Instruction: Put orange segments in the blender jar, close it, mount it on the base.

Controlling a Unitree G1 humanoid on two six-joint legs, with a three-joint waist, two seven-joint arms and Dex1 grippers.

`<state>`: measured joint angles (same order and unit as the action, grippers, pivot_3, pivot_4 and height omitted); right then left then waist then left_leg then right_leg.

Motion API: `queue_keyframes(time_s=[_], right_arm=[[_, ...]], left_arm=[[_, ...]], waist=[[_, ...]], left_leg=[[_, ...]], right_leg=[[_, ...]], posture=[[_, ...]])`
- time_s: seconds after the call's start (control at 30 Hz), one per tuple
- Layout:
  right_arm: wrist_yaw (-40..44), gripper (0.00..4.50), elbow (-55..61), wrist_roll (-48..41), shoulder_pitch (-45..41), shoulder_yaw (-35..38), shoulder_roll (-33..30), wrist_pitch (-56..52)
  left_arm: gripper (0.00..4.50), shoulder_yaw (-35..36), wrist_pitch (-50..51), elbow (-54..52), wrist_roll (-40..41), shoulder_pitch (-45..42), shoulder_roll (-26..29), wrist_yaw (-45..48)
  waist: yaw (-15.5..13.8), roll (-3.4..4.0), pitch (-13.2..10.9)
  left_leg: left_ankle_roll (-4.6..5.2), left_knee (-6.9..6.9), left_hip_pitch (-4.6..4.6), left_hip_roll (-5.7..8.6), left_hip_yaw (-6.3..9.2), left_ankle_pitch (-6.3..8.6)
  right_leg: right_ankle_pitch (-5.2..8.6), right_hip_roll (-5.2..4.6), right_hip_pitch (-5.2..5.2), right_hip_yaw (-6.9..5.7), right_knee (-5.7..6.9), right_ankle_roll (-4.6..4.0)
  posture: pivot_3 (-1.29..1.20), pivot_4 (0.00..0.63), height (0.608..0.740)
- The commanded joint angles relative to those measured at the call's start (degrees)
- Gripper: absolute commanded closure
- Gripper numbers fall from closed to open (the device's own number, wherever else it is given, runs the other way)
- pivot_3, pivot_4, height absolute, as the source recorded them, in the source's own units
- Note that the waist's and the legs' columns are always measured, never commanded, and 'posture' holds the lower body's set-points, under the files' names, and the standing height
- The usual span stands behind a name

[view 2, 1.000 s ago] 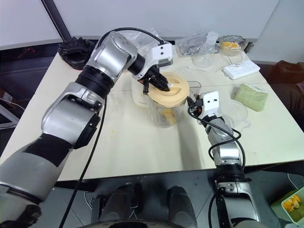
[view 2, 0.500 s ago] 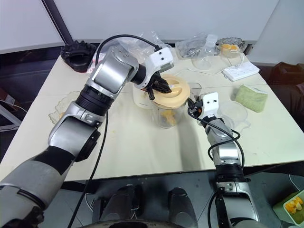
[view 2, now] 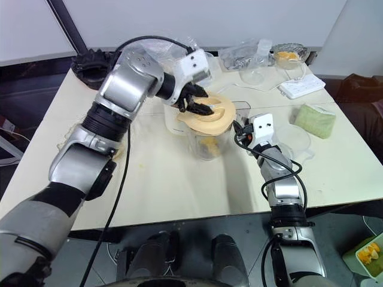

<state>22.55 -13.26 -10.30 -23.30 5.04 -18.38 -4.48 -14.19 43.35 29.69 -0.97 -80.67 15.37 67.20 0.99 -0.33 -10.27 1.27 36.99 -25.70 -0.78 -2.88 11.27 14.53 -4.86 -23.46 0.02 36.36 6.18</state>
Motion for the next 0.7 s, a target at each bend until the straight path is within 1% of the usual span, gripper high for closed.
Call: queue_keyframes(time_s=[0.03,0.13,0.2,0.27,0.3,0.37,0.4,0.43,0.57,0.67,0.7], right_arm=[[0.45,3.65,-0.16,1.02,-0.01,-0.35,-0.62,0.24],[0.56,3.65,-0.54,1.15,-0.09,-0.35,-0.74,-0.07],[0.04,3.65,-0.12,0.9,-0.18,0.09,-0.76,-0.87],[-0.89,3.65,1.06,0.32,-1.07,0.83,-0.69,-2.13],[-1.43,3.65,1.7,-0.06,-1.74,1.33,-0.7,-2.85],[-2.33,3.65,2.98,-0.82,-3.48,2.44,-1.15,-4.69],[-3.03,3.65,3.66,-0.85,-4.59,2.91,-1.63,-6.03],[-3.94,3.65,4.23,-0.86,-5.82,3.58,-2.08,-7.12],[-7.43,3.65,6.75,-3.39,-12.6,7.31,-3.47,-12.76],[-8.64,3.65,5.95,-3.25,-17.86,8.44,-5.01,-14.89],[-8.69,3.65,5.48,-3.04,-19.86,8.5,-5.82,-15.52]], left_arm=[[1.27,6.55,1.6,-0.66,5.9,-7.26,1.5,0.55],[1.27,10.46,2.65,0.86,9.06,-9.53,2.6,-1.32],[1.27,12.47,1.6,-0.26,9.85,-8.02,3.92,-3.91],[1.27,13.52,-4.75,-4.39,9.09,-2.92,5.64,-7.12],[1.27,13.22,-6.31,-6.34,8.67,-0.46,6.83,-7.78],[1.27,13.32,-13.76,-9.67,7.78,4.96,8.73,-9.47],[1.27,13.2,-15.8,-11.9,7.87,7.75,10.09,-9.21],[1.27,13.86,-15.8,-14.75,9.23,10.52,11.17,-8.63],[1.27,18.55,-10.43,-26.23,12.97,22.0,14.87,-11.75],[1.27,20.42,-5.46,-35.97,15.45,30.47,17.56,-13.48],[1.27,21.02,-4.09,-38.96,15.9,33.17,18.28,-14.55]], waist=[[-0.02,0.0,0.0],[0.03,0.01,0.0],[0.09,0.01,0.0],[0.25,0.13,0.07],[0.25,0.15,0.06],[0.2,0.18,0.02],[0.07,0.14,-0.03],[-0.14,0.07,-0.12],[-0.46,0.0,-0.32],[-0.25,0.01,-0.32],[-0.16,0.01,-0.32]], left_leg=[[0.01,0.0,0.01,0.0,0.0,0.01],[0.03,-0.02,0.1,-0.01,0.01,0.02],[0.03,-0.02,0.28,-0.03,0.01,0.02],[0.0,-0.02,0.34,-0.08,0.03,0.0],[0.0,-0.04,0.38,-0.08,0.01,0.0],[-0.01,-0.06,0.35,-0.09,-0.02,0.0],[-0.02,-0.06,0.33,-0.09,-0.06,-0.01],[-0.05,-0.04,0.26,-0.09,-0.08,-0.03],[-0.09,0.09,-0.15,-0.01,-0.11,-0.05],[-0.09,0.16,-0.62,0.11,-0.2,-0.07],[-0.1,0.15,-0.66,0.11,-0.19,-0.07]], right_leg=[[0.0,0.03,0.01,0.0,-0.02,0.01],[0.01,0.11,0.08,0.0,-0.03,0.03],[0.05,0.15,0.22,0.0,-0.03,-0.02],[0.1,0.17,0.27,0.01,-0.02,-0.13],[0.1,0.16,0.3,0.04,-0.02,-0.13],[0.01,0.16,0.21,0.1,0.05,0.04],[0.0,0.15,0.16,0.14,0.12,0.04],[-0.01,0.14,0.05,0.16,0.2,0.03],[-0.02,0.0,-0.3,0.19,0.41,0.01],[-0.03,-0.17,-0.87,0.24,0.7,0.05],[-0.04,-0.16,-0.92,0.24,0.72,0.06]], posture=[[0.0,0.15,0.74],[0.0,0.15,0.74],[0.0,0.15,0.74],[0.0,0.15,0.74],[0.0,0.15,0.74],[0.0,0.15,0.74],[0.0,0.15,0.74],[0.0,0.15,0.74],[0.0,0.15,0.74],[0.0,0.15,0.74],[0.0,0.15,0.74]])
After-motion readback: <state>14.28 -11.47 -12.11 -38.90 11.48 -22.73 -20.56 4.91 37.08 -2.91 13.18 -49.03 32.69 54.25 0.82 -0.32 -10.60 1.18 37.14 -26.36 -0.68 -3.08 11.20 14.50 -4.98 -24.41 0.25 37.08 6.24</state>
